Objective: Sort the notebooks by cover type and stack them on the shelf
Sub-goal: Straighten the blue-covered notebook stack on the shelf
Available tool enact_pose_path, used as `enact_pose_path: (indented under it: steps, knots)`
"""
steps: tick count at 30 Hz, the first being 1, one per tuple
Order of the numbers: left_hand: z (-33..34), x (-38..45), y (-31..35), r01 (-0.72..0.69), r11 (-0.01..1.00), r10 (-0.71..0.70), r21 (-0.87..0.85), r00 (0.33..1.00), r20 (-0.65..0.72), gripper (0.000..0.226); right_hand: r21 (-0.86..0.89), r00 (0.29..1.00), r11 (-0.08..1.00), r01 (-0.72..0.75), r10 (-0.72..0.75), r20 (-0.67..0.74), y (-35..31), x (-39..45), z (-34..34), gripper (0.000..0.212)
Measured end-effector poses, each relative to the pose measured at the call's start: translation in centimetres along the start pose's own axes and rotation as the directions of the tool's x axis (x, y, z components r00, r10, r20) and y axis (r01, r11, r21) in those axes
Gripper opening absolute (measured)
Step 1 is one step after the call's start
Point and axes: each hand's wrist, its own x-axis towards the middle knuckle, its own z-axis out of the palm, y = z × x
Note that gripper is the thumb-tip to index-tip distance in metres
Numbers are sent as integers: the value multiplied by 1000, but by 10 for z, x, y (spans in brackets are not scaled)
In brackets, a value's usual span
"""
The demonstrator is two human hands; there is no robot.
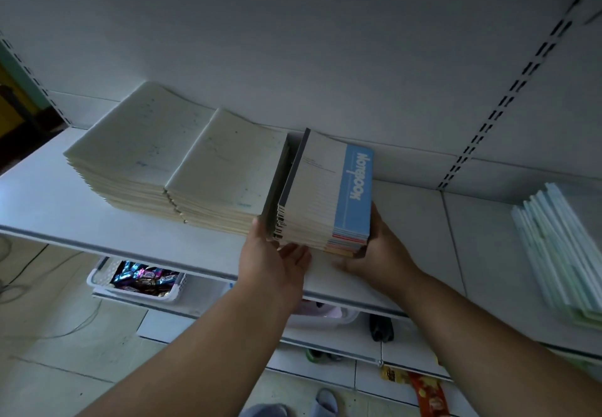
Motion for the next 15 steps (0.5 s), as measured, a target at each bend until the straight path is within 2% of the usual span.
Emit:
enact_pose_path:
  steps: [3,8,11,13,15]
  knots:
    - [2,2,3,7,1000,-7,-10,999,51,63,-136,998,991,0,-8,-64,-5,2,6,105]
    - [1,0,10,69,997,-67,-29,996,53,71,-211,994,973,-97,82,-78,-8,3,5,100]
    - [6,-3,10,41,999,-41,-4,998,47,58,-299,992,947,-114,89,-94,-11,6,5,95]
    - [10,-2,11,13,1000,-14,12,999,33,48,-300,993,949,-95,68,-100,-15,8,7,89]
    - [9,-4,12,3,1000,-4,20,1000,27,53,-170,995,981,-88,78,-65,-19,8,10,85]
